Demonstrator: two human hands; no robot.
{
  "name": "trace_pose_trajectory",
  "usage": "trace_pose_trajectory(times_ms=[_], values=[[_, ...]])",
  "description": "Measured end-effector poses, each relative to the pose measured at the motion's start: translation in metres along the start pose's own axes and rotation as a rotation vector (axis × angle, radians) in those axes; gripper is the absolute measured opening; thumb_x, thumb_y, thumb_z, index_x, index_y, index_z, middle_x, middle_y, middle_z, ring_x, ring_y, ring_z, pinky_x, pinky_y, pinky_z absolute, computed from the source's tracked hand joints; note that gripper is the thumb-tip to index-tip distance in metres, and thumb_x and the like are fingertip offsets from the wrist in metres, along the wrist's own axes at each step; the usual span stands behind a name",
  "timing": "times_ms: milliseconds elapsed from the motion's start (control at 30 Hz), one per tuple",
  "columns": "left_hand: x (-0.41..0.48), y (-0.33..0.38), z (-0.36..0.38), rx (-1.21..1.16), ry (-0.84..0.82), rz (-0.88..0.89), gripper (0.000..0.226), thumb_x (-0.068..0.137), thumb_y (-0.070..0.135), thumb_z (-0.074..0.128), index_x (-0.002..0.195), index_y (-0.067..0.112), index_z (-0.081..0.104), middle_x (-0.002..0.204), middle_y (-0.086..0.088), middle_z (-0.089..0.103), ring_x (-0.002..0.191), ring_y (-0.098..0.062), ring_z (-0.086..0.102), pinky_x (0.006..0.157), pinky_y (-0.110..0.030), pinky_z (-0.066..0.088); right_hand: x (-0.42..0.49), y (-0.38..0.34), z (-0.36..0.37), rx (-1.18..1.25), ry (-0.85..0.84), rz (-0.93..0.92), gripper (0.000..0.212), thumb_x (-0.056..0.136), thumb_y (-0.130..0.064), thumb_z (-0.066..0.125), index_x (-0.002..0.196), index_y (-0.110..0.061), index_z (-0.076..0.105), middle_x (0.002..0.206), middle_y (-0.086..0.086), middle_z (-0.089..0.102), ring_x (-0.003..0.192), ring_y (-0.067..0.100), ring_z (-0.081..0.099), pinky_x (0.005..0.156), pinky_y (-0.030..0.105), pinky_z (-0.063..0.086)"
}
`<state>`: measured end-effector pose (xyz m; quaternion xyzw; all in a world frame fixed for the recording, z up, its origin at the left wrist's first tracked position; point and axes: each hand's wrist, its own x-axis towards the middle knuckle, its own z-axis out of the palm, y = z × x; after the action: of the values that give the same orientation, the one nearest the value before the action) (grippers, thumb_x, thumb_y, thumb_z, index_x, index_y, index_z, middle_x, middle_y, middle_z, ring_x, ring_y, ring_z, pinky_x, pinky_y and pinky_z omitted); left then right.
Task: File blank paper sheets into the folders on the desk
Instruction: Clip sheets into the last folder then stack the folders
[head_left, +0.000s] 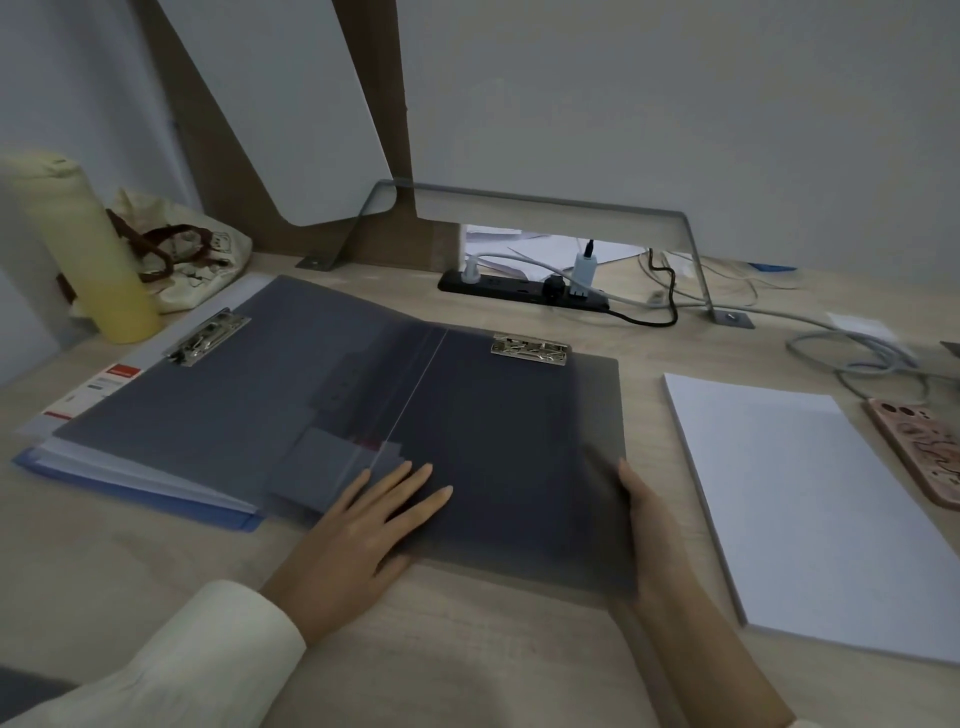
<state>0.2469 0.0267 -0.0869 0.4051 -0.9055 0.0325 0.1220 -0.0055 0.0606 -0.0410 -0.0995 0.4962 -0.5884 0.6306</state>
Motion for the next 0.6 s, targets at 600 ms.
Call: trace_pose_trajectory(times_ms=[600], values=[[0.017, 0.023, -0.022, -0.075, -0.176, -0.207, 0.087, 0.073, 0.083, 0.002, 0.145, 0.038, 0.018, 0.151, 0.016, 0.006, 0.142, -0.001, 0.008, 0.116, -0.021, 0.000, 0.031, -0.039, -0.004, -1.532, 0.228, -0.406, 0.046, 0.098, -0.040, 0.032, 0.137, -0.016, 0.037, 0.129, 0.012, 0.057, 0.113, 0.029, 0.056, 0.094, 0.038, 0.044]])
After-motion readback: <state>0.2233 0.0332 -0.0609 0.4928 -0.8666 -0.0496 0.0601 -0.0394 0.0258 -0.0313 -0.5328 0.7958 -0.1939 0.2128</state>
